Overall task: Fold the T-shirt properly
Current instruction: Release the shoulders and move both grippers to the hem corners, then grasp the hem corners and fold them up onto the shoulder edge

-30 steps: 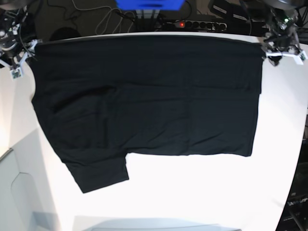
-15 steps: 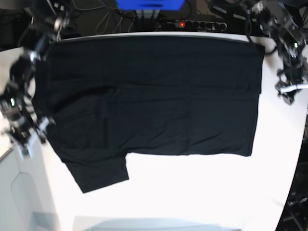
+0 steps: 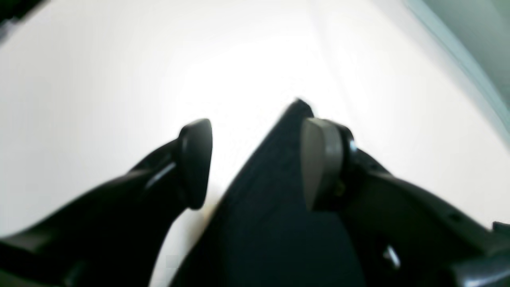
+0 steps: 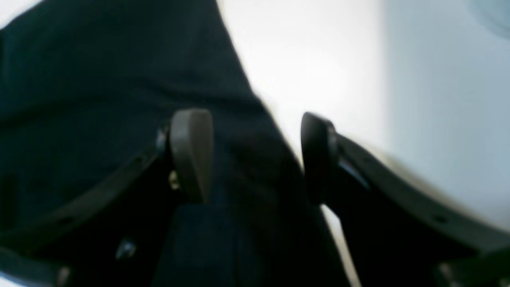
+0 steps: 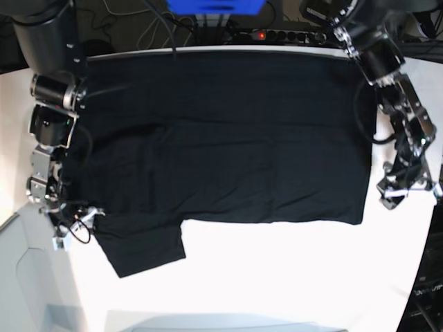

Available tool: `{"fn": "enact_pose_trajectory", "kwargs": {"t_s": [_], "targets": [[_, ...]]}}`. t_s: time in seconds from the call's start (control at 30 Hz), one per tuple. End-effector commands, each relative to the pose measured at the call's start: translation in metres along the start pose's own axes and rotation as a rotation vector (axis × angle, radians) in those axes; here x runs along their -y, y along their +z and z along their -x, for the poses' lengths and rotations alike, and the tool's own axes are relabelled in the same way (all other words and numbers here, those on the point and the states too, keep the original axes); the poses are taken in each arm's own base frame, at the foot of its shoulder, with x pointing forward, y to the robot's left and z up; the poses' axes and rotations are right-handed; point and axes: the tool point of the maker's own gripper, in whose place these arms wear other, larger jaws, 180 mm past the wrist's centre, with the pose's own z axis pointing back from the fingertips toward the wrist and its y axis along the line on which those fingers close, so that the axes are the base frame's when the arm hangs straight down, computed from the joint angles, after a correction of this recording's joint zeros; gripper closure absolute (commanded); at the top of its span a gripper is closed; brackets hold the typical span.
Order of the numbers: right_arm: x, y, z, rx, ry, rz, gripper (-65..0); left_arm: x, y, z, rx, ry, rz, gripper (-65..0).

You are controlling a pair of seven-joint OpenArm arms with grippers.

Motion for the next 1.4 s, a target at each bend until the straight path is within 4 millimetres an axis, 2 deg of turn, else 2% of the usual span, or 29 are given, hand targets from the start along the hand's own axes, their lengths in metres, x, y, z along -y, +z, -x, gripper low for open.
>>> {"fn": "enact_pose_trajectory", "kwargs": {"t_s": [0.0,0.23,0.4,0.5,0.6,0.7,0.87,0.97,1.07,1.27,1.37], "targets": [[0.012,0.004,-0.033,0.091,-0.011,0.021,-35.5,0.004,-0.004,-0.023,0.054,-0.009,0.008,-34.2],[0.016,-0.002,-0.005,0.061,-0.052,0.018,-35.5,0.032,-0.054,-0.007,0.042,-0.140,0.030,-34.2],[0.007,-0.006,0.008,0.036,-0.064,0.003,-34.5,0.040,-0.086,0.012,0.008,-0.187,0.008,-34.2],[0.000,-0.007,0.017,0.024,-0.066,-0.008,-29.0,0.040,-0.097,0.022,-0.013,-0.214,-0.007,-34.2],[-0.002,-0.008,0.019,0.020,-0.068,-0.011,-19.6,0.046,-0.105,0.030,-0.023,-0.270,-0.006,-34.2],[-0.007,-0.009,0.020,0.020,-0.071,-0.019,-11.1,0.054,-0.108,0.036,-0.025,-0.316,0.003,-34.1],[-0.007,-0.010,0.019,0.021,-0.071,-0.020,-0.3,0.052,-0.110,0.045,-0.046,-0.339,-0.002,-32.8],[-0.009,-0.010,0.018,0.021,-0.067,-0.022,0.0,0.051,-0.110,0.046,-0.047,-0.338,-0.004,-20.5],[-0.017,-0.012,0.020,0.003,-0.022,-0.038,0.0,0.050,-0.110,0.047,-0.052,-0.340,-0.006,-0.7],[-0.019,-0.012,0.012,0.016,0.008,-0.042,0.0,0.053,-0.109,0.044,-0.045,-0.324,0.001,0.0],[-0.017,-0.005,-0.018,0.095,0.048,-0.032,0.0,0.068,-0.107,0.034,-0.022,-0.328,0.032,0.0]]}}
